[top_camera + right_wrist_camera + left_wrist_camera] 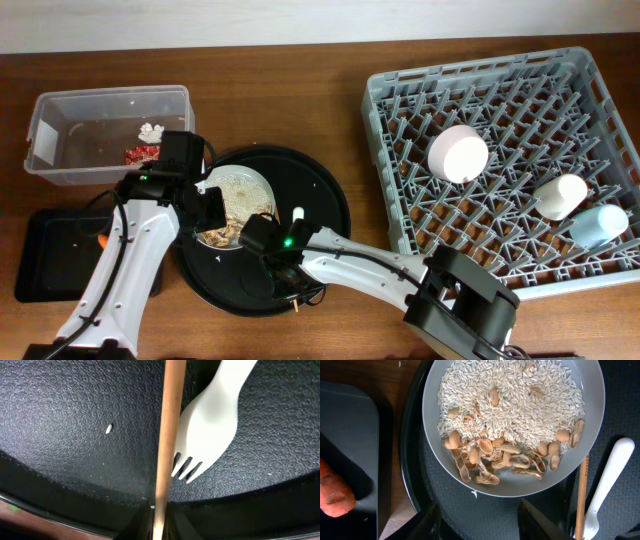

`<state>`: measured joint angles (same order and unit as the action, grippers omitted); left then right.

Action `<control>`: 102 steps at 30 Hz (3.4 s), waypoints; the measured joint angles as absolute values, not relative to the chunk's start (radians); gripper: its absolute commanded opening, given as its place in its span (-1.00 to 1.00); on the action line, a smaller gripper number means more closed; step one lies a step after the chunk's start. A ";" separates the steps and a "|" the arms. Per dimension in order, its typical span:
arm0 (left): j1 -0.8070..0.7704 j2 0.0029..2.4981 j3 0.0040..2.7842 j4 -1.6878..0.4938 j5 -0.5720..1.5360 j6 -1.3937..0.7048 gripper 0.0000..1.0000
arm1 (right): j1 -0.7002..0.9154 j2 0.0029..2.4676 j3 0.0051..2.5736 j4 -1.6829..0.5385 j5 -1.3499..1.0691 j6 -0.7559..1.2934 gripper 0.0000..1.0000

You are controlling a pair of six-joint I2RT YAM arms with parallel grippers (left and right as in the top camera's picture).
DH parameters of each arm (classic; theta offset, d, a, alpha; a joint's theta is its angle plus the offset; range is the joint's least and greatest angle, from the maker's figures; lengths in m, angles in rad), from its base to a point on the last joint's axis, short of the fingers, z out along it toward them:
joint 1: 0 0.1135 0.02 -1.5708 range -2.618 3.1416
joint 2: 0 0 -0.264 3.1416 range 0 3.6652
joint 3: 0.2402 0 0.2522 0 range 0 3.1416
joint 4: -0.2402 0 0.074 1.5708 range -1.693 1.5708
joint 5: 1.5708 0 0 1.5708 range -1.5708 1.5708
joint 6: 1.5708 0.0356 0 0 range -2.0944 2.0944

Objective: Sort waste into correct bins and load items into the dishwasher rack

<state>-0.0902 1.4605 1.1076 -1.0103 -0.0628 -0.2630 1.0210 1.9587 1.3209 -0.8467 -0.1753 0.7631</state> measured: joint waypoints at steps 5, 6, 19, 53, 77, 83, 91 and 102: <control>-0.090 1.460 1.108 -1.002 -0.100 -0.263 -0.02 | 1.021 1.959 1.321 -0.847 -0.176 0.764 -0.76; -0.089 1.460 1.108 -1.001 -0.117 -0.263 -0.02 | 1.021 1.959 1.321 -0.847 -0.176 0.763 -0.76; 0.109 1.460 1.108 -1.003 -0.161 -0.303 0.10 | 1.021 1.959 1.321 -0.845 -0.175 0.775 -0.92; 0.119 1.460 1.107 -1.003 -0.147 -0.311 0.10 | 0.354 1.659 1.444 -1.317 -0.006 0.024 -0.92; 0.119 1.460 1.107 -1.004 -0.147 -0.311 0.10 | 0.285 1.659 1.298 -1.232 0.038 0.093 -0.92; 0.119 1.460 1.107 -1.004 -0.147 -0.311 0.10 | 0.285 1.659 1.282 -1.231 0.034 0.089 -0.49; 0.119 1.460 1.107 -1.004 -0.147 -0.311 0.10 | 0.285 1.659 1.282 -1.229 0.029 0.080 -0.28; 0.119 1.460 1.107 -1.004 -0.147 -0.311 0.11 | 0.308 1.608 1.372 -1.216 -0.134 0.087 -0.28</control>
<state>0.1192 1.4605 1.1069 -1.0039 -0.1467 -0.3111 0.3084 1.6081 1.3716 -1.2156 -0.1345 0.0872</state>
